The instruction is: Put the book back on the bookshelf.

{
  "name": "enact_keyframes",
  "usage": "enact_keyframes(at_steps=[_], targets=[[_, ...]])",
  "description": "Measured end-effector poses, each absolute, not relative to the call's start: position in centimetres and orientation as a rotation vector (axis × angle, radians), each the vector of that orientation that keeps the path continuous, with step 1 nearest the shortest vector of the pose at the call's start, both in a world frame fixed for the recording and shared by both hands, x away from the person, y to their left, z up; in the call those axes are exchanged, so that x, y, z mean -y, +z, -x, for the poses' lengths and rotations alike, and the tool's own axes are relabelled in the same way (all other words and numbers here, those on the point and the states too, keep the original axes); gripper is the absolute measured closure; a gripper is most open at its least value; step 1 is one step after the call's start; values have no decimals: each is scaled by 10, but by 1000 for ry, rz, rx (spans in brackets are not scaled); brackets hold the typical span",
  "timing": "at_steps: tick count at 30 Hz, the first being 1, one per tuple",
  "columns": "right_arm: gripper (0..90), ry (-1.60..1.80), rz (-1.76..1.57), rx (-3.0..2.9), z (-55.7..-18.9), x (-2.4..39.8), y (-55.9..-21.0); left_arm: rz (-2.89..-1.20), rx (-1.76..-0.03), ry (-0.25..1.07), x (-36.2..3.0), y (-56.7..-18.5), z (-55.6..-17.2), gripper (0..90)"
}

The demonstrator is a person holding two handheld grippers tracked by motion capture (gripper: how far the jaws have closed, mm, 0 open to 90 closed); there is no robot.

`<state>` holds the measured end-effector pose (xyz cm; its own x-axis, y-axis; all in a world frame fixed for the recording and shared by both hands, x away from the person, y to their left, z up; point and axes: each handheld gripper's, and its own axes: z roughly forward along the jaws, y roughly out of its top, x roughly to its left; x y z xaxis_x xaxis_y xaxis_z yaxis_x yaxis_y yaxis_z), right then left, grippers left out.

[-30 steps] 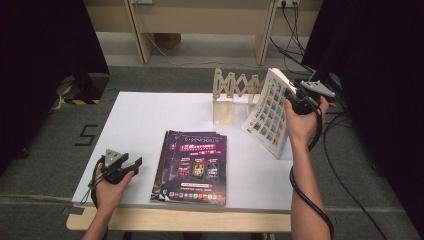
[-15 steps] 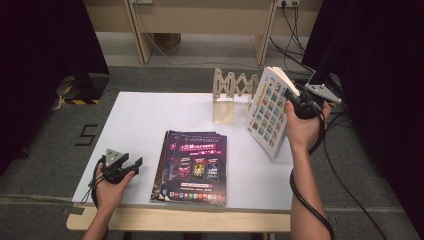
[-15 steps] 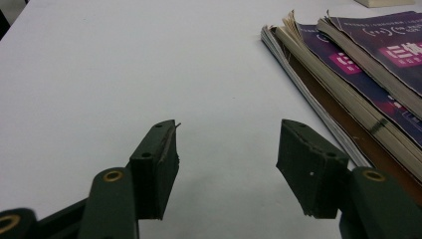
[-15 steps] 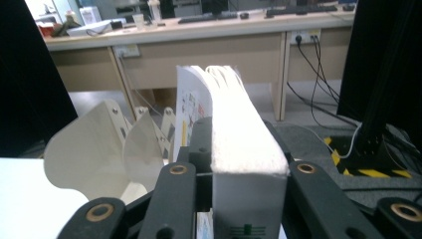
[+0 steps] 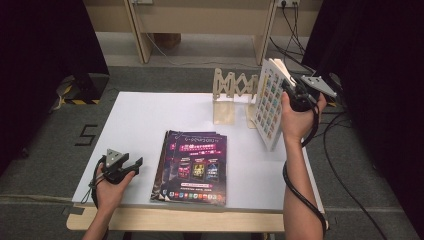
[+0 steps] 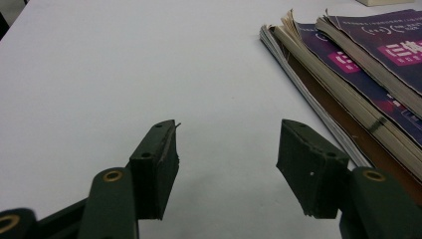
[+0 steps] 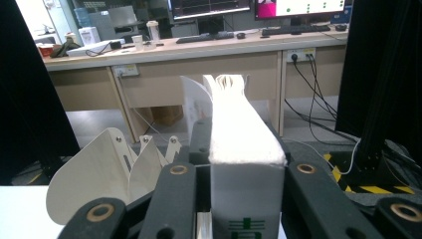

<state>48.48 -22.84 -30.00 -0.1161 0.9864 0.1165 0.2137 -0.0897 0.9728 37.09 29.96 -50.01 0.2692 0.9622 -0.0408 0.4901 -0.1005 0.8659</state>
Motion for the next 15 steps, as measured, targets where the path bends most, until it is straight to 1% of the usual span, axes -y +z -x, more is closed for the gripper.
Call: enact_keyframes(at_steps=[15], targets=[[749, 1288, -1361, -1382, -494, 221, -292, -1721, -1337, 726, -299, -500, -371, 402]])
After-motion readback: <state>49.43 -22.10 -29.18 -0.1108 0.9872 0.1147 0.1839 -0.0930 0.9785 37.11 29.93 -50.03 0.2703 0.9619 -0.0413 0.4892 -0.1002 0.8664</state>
